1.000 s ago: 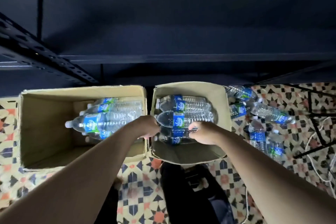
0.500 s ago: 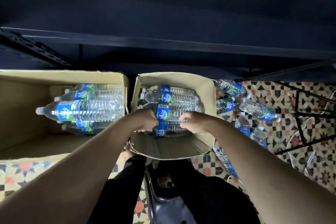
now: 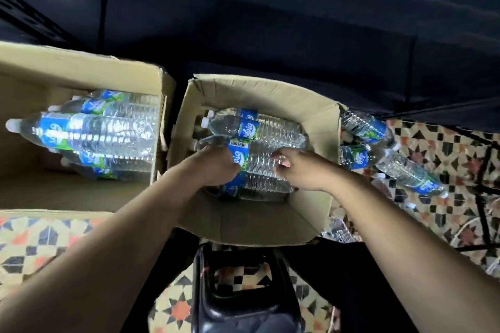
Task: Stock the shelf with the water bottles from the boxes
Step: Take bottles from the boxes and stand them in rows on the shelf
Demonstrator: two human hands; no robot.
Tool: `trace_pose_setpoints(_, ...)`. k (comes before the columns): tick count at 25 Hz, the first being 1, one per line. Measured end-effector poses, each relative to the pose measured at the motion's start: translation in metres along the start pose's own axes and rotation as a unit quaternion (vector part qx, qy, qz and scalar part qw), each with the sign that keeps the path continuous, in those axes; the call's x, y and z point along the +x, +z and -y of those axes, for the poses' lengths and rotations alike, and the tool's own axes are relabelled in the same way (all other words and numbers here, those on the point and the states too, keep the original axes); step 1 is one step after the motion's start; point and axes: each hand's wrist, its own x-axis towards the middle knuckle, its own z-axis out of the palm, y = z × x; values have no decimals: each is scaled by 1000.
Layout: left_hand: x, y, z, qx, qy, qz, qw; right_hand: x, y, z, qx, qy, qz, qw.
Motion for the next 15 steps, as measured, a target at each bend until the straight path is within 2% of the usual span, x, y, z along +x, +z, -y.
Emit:
trace_pose_setpoints(2, 18, 10, 2, 21, 9, -21, 1000, 16, 8, -15, -12, -6, -22, 1000)
trace_pose_setpoints(7, 42, 35, 10, 24, 29, -1, 999, 41, 33, -31, -17, -42, -46, 998)
trace_pose_setpoints(11, 69, 41, 12, 78, 14, 10, 997, 53, 35, -32, -92, -81, -86, 989)
trace_pose_setpoints(13, 80, 43, 9, 42, 13, 22, 999, 60, 30, -32, -121, -91, -112, 982)
trace_pose_setpoints(15, 83, 43, 2, 23, 28, -6, 999, 65, 29, -34, -140, -100, -147, 974)
